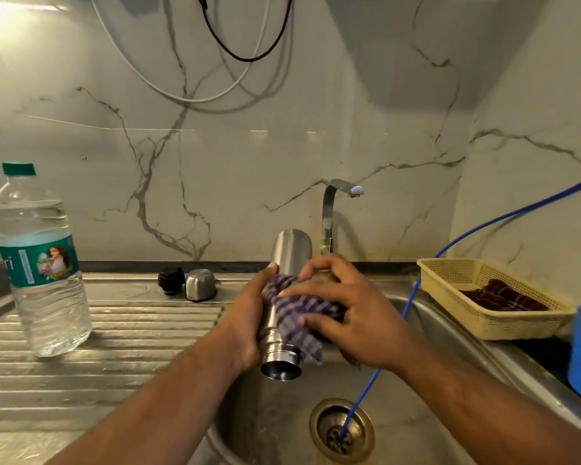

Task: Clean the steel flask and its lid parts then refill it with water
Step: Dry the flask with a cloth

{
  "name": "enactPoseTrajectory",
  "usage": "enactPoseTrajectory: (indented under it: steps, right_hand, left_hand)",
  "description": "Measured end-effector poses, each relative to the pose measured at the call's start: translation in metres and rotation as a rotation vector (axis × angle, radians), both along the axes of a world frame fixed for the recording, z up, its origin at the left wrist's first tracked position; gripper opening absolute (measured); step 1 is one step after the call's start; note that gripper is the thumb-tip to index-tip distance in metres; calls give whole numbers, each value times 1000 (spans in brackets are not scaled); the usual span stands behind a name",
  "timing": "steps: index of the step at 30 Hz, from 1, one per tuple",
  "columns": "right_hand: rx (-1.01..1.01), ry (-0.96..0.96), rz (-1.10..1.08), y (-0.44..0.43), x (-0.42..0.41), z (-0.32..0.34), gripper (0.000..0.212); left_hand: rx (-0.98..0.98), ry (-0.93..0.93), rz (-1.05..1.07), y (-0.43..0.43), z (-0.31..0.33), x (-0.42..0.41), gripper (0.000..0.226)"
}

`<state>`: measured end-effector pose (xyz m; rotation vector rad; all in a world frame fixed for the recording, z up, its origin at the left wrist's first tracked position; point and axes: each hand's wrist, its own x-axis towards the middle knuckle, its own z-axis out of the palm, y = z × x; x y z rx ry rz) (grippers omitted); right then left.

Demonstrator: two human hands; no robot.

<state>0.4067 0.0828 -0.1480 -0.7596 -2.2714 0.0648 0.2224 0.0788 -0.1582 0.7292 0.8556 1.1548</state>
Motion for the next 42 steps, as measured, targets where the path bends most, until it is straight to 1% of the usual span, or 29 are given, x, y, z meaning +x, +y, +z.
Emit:
enactPoseTrajectory:
  steps: [1, 2, 3, 5, 7, 9, 10, 11, 12, 14, 15, 17, 18, 20, 23, 25, 27, 28, 29, 30, 33, 34, 35, 36, 37, 39, 40, 41, 42]
  right_hand:
    - [-58, 86, -45, 6, 3, -1, 36]
    - [-83, 120, -85, 9, 5, -2, 36]
    - [-89, 110, -104, 9, 7, -2, 36]
    - [-53, -7, -42, 0, 5, 1, 37]
    - [90, -201, 61, -12, 1, 3, 39]
    - [221, -305, 111, -10, 5, 2, 40]
    - [224, -282, 93, -5, 8, 2, 39]
    - [190, -196, 48, 2, 13, 2, 39]
    - [145, -61, -11, 10, 20, 2, 38]
    - [104, 212, -151, 24, 35, 5, 37]
    - [104, 293, -228, 28, 40, 8, 37]
    - [104, 357, -336, 29, 41, 11, 35]
    - [83, 356, -354, 24, 39, 13, 38]
    - [54, 280, -307, 13, 29, 13, 43]
    - [29, -59, -71, -8, 10, 9, 43]
    - [106, -310, 78, -19, -1, 10, 44]
    - [198, -442, 174, -22, -5, 11, 44]
    - [218, -449, 175, -20, -4, 11, 43]
    - [231, -410, 141, -15, 0, 10, 43]
    - [226, -330, 72, -10, 5, 10, 44]
    - [111, 39, -161, 5, 24, 11, 42]
    - [88, 131, -196, 8, 27, 12, 41]
    - [72, 170, -189, 7, 26, 12, 40]
    - [60, 146, -145, 3, 23, 12, 40]
    - [45, 58, -74, -5, 17, 13, 40]
    - [94, -188, 72, -19, 3, 12, 41]
    - [173, -288, 130, -20, 0, 9, 41]
    - [246, -357, 157, -19, 0, 8, 41]
    - [277, -371, 143, -14, 3, 7, 42]
  left_hand:
    - [-5, -1, 6, 0, 0, 2, 63]
    - [-4, 7, 13, 0, 0, 4, 64]
    - [-1, 10, 6, -1, 1, 5, 64]
    - [2, 12, -31, -4, 1, 2, 62]
    - [24, 44, -64, -3, -1, -3, 64]
    - [41, 86, -71, -4, -1, -6, 70]
    - [56, 84, -63, -3, -2, -4, 70]
    - [80, 101, -71, -4, -1, -1, 69]
    - [113, 115, -98, -4, -1, 3, 67]
    - [144, 210, -122, -6, 0, 11, 61]
    - [155, 270, -137, -6, -3, 13, 59]
    - [173, 315, -157, -7, -4, 15, 58]
    - [178, 317, -148, -8, -3, 17, 58]
    - [187, 231, -127, -6, -4, 16, 57]
    - [148, 73, -80, -8, 2, 7, 58]
    - [138, 13, 0, -1, 1, -6, 65]
    - [111, 17, 30, 6, -1, -14, 68]
    - [103, 26, 22, 7, -2, -15, 66]
    - [96, 46, 5, 6, -2, -13, 64]
    - [104, 63, -32, 7, -4, -11, 60]
    - [167, 107, -125, -3, -2, 3, 50]
    - [181, 94, -134, -4, -2, 5, 49]
    - [187, 89, -133, -6, 0, 7, 51]
    - [189, 51, -130, -7, 1, 7, 55]
    - [172, -2, -142, -7, 3, 5, 62]
    - [129, -41, -135, -4, 3, -4, 77]
    - [113, -16, -98, 2, 1, -10, 79]
    - [108, 41, -57, 5, 0, -13, 76]
    - [110, 96, -42, 7, -2, -15, 71]
